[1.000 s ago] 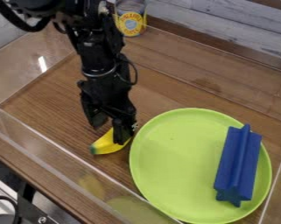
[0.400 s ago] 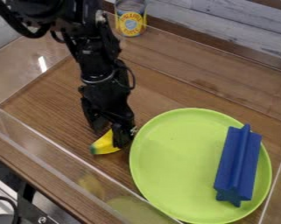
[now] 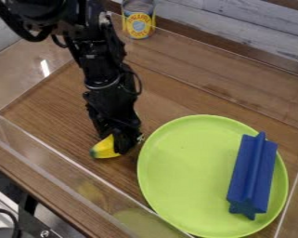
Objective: Put the banana in the green plate
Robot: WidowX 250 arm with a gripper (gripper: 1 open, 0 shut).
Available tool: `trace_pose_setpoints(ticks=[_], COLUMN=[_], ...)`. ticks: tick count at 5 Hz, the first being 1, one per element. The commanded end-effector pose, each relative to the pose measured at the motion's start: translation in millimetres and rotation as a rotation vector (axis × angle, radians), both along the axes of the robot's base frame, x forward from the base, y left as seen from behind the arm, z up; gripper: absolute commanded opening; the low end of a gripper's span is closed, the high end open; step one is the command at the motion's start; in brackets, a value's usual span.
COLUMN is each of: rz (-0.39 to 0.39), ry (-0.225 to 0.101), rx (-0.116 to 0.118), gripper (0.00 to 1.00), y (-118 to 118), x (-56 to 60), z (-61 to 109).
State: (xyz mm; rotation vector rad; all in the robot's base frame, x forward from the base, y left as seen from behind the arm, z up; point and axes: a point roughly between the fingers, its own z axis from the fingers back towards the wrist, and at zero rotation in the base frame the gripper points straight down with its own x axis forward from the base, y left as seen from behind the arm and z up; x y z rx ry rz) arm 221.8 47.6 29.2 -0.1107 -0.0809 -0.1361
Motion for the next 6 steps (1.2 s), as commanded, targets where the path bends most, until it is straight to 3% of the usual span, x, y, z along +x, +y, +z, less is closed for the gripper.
trace_pose_setpoints(ticks=[1,2,6], rz=[0.017,0.022,0.037], ry=[-0.023,-0.025,-0.032], rx=[-0.001,-0.007,0.028], gripper=[0.0,0.0,0.0], y=[3.0,2.6,0.0], x=[0.9,0.2,5.7], z=[5.9,7.0,36.7])
